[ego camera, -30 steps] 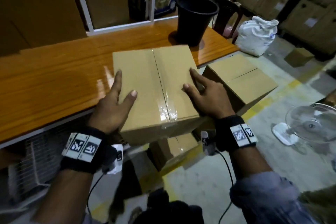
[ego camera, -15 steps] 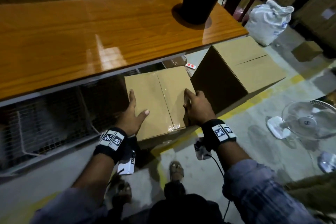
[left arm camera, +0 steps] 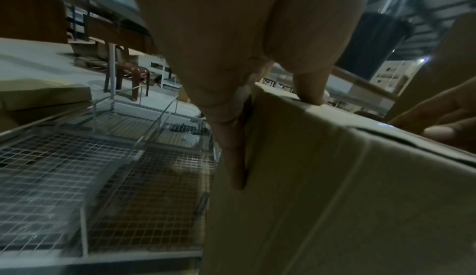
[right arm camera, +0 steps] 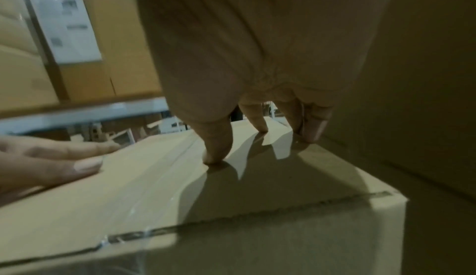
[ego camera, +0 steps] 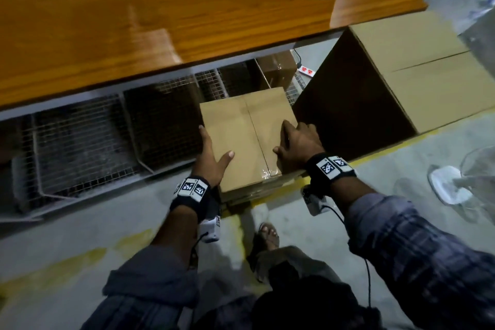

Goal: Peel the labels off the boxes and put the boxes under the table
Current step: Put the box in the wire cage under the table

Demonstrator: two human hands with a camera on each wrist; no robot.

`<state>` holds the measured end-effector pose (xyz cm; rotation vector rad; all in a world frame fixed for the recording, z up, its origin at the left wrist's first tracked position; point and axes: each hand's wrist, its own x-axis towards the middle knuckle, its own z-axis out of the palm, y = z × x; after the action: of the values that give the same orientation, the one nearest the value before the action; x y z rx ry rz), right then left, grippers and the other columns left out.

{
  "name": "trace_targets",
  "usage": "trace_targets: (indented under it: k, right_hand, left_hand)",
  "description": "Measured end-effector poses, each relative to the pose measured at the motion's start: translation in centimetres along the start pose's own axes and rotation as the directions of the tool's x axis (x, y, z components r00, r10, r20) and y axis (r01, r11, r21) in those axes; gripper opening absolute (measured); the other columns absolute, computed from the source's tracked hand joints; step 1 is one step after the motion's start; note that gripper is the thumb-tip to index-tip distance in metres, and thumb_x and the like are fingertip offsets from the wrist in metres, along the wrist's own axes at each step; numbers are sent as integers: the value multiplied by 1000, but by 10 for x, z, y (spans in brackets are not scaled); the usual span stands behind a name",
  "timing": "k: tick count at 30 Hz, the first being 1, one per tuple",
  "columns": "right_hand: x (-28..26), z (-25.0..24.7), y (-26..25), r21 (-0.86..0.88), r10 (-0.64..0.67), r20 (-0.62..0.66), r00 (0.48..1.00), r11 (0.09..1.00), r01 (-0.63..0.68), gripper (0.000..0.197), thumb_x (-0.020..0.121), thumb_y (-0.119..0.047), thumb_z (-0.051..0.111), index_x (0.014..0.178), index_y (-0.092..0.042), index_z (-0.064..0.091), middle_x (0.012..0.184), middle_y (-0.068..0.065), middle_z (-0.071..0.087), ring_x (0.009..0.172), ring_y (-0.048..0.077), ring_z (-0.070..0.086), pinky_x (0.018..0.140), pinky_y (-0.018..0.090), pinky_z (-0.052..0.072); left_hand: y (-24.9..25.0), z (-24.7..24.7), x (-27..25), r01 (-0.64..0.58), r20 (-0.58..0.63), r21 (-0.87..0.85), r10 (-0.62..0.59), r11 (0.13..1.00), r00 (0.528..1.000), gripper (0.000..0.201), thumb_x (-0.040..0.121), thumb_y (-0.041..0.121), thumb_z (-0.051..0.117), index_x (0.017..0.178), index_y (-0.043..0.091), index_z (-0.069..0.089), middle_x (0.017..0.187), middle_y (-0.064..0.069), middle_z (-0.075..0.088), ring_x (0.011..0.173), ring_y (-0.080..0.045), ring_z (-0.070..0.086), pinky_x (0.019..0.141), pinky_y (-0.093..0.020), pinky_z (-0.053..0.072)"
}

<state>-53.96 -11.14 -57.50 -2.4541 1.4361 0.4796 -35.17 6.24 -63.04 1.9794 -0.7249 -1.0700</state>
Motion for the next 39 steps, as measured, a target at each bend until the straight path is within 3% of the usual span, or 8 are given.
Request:
trace_targets:
  k: [10, 17, 20, 23, 27, 30, 35, 39]
  right_hand:
    - [12, 21, 5, 22, 49, 30, 998, 999, -50, 71, 89, -50, 75, 145, -25, 39, 142, 18, 48, 130, 38, 41, 105, 51, 45]
    - [3, 30, 10, 202, 46, -7, 999, 978, -43, 60, 91, -22, 77, 143, -23, 49, 165, 20, 20, 148, 41, 26, 114, 59, 44]
    - [-10, 30, 14, 205, -19, -101, 995, 978, 40, 39, 93, -8, 70, 131, -17, 62, 154, 17, 39, 144, 37, 36, 111, 49, 47]
    - [-22, 27, 17, 194, -94, -91, 991, 975, 110, 29, 100, -9, 60, 127, -17, 66, 141, 16, 53, 134, 36, 46, 106, 47, 51]
    - [-28, 26, 28, 164, -104, -28, 994, 981, 107, 38, 102, -15, 56, 138, -25, 61, 151, 18, 49, 139, 36, 44, 109, 50, 50]
    - [-32, 19, 34, 152, -119, -4, 993, 981, 118, 33, 101, -12, 57, 132, -21, 65, 142, 15, 53, 134, 35, 46, 108, 48, 49]
    - [-36, 16, 38, 132, -129, 21, 991, 983, 125, 33, 101, -9, 58, 131, -19, 64, 150, 15, 47, 137, 34, 42, 111, 47, 46]
    - [-35, 21, 37, 149, -129, 33, 991, 981, 122, 26, 99, -13, 63, 123, -25, 65, 161, 11, 39, 144, 31, 37, 112, 48, 46]
  left_hand:
    - [-27, 25, 16, 10, 19, 12, -10, 1000, 1000, 106, 99, 43, 64, 162, 28, -19, 167, -6, 31, 150, -29, 38, 121, -41, 34]
    - [-31, 41, 22, 21, -11, 7, -21, 1000, 1000, 104, 94, 55, 66, 166, 25, -2, 159, -5, 47, 140, -31, 50, 116, -46, 42]
    - [-29, 45, 29, 9, 12, 6, -9, 1000, 1000, 104, 84, 70, 62, 164, 32, 8, 157, -1, 50, 139, -30, 51, 115, -51, 43]
    - [-17, 51, 34, -17, 29, 18, 17, 1000, 999, 98, 89, 63, 64, 164, 30, 10, 157, -2, 50, 139, -29, 51, 116, -50, 42]
    - [-11, 62, 40, -41, 31, 26, 40, 999, 999, 90, 95, 50, 67, 164, 26, 15, 154, -1, 53, 138, -26, 53, 115, -44, 42]
    - [-9, 68, 40, -57, 39, 41, 56, 998, 998, 86, 96, 45, 67, 163, 23, 19, 152, -1, 55, 134, -24, 54, 113, -38, 42]
    - [-18, 72, 41, -13, 57, 54, 10, 998, 998, 107, 78, 77, 58, 162, 30, 13, 157, -5, 50, 140, -29, 50, 116, -49, 42]
    - [-13, 65, 39, -6, 31, 75, 4, 997, 1000, 94, 88, 63, 60, 162, 24, 19, 155, -5, 51, 138, -30, 52, 115, -47, 43]
